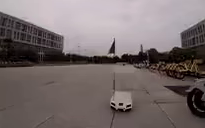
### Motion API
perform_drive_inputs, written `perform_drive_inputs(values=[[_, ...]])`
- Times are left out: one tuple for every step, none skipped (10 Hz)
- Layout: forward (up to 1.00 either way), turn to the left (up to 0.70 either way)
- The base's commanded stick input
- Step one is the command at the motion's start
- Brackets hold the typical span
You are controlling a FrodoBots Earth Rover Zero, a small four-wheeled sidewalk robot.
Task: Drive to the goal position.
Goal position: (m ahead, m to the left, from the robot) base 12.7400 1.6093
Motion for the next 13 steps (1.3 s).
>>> perform_drive_inputs(values=[[1.00, 0.00], [1.00, 0.00], [1.00, 0.00], [1.00, 0.00], [1.00, 0.00], [1.00, 0.00], [1.00, 0.00], [1.00, 0.00], [1.00, 0.00], [1.00, 0.00], [1.00, 0.00], [1.00, 0.00], [1.00, 0.27]])
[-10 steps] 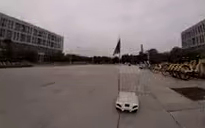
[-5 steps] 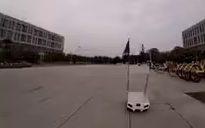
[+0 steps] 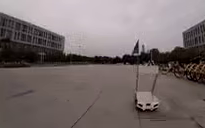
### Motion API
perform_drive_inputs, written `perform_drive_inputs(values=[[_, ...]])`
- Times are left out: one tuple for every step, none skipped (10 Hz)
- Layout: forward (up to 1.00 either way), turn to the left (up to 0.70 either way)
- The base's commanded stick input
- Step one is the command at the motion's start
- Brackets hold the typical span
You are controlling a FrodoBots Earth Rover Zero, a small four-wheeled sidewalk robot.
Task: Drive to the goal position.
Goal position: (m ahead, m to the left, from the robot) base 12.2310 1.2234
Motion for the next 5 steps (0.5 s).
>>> perform_drive_inputs(values=[[1.00, 0.27], [1.00, 0.00], [1.00, 0.00], [1.00, -0.03], [1.00, -0.21]])
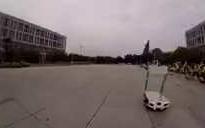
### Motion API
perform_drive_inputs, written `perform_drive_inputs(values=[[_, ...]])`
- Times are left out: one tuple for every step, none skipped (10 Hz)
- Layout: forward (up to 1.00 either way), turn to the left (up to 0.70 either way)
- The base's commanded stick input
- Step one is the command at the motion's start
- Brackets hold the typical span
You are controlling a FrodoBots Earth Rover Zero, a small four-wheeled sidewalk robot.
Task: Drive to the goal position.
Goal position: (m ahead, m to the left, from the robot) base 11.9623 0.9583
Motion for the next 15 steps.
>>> perform_drive_inputs(values=[[1.00, -0.27], [1.00, -0.12], [1.00, 0.00], [1.00, 0.00], [1.00, 0.00], [1.00, 0.00], [1.00, -0.22], [1.00, -0.27], [1.00, -0.27], [1.00, -0.27], [1.00, -0.27], [1.00, -0.27], [1.00, -0.27], [1.00, -0.27], [1.00, -0.27]])
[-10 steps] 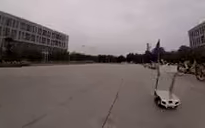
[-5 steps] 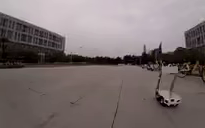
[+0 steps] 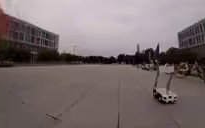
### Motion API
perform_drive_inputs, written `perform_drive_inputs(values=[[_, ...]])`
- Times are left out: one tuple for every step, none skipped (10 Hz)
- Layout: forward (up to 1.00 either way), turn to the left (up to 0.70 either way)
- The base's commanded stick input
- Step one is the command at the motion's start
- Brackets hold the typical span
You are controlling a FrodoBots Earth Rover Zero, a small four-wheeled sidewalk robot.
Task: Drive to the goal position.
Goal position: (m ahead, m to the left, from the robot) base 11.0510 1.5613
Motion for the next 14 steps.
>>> perform_drive_inputs(values=[[1.00, -0.27], [1.00, -0.27], [1.00, -0.27], [1.00, -0.27], [1.00, -0.12], [1.00, 0.00], [1.00, 0.00], [1.00, 0.00], [1.00, 0.00], [1.00, 0.00], [1.00, 0.00], [1.00, 0.00], [1.00, 0.00], [1.00, 0.00]])
